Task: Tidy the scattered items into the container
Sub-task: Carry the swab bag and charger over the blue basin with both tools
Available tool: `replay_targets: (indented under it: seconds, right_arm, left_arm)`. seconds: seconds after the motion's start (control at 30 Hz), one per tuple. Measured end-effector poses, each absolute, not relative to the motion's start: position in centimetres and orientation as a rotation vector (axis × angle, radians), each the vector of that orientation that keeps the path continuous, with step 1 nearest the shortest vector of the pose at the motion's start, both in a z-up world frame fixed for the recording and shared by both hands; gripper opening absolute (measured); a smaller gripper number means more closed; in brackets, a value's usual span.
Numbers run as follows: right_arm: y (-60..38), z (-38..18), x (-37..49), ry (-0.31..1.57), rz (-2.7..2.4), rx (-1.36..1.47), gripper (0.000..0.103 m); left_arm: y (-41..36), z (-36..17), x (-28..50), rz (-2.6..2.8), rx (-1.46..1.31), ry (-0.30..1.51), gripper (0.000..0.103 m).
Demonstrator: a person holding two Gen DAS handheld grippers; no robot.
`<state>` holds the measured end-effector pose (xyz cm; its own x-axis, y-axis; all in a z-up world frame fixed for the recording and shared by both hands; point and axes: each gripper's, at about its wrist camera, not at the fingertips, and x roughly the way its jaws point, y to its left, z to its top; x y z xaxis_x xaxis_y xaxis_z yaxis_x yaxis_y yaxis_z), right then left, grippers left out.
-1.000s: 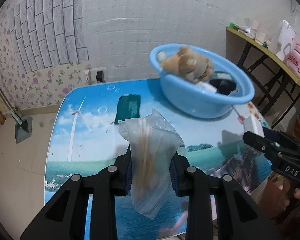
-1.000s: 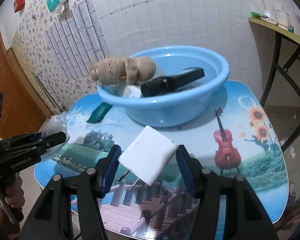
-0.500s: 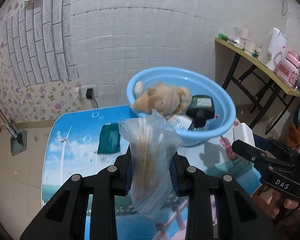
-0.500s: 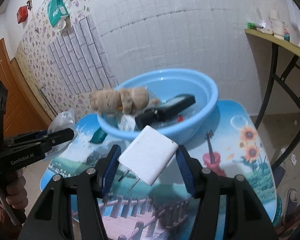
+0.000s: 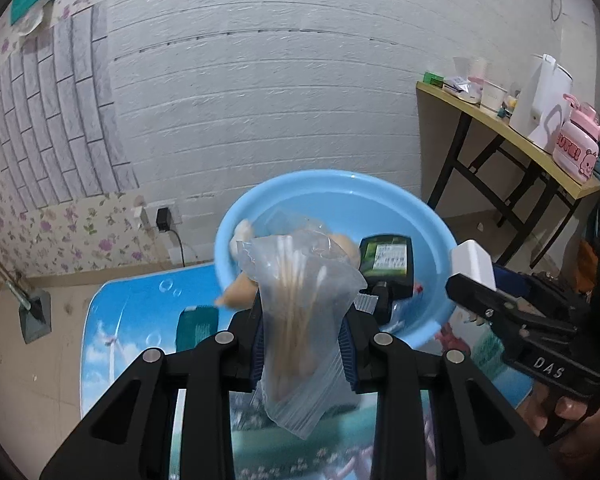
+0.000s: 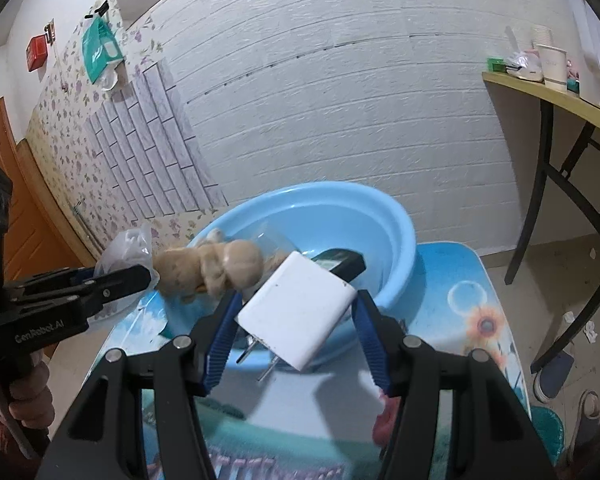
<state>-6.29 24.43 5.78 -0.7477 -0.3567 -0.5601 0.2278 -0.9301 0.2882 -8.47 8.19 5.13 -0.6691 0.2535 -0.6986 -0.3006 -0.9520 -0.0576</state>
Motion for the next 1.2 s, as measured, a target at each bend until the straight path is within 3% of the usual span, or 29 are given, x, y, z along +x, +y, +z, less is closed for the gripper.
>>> replay_targets:
  seconds: [0.47, 1.1, 1.17, 1.2]
  right_arm:
    - [24.2, 3.3, -11.2, -0.21, -2.662, 0.942, 0.056]
    - [22.8, 2.4, -12.0, -0.142, -2.608, 0.924, 0.057]
    - [22.9, 2.5, -11.7, -0.162, -2.605, 0.92, 0.061]
    - [23.0, 2.6, -11.6, -0.166, -2.606, 0.919, 0.069]
  left_arm:
    - [11.8, 4.1, -13.7, 2.626, -1.074, 0.183, 0.029]
    - [12.5, 3.2, -14.2, 2.565, -1.08, 0.139, 0.036]
    - [12.6, 3.2, -14.0, 2.561, -1.079, 0.143, 0.037]
    - [12.6, 3.3, -13.8, 2.555, -1.078, 0.142, 0.04]
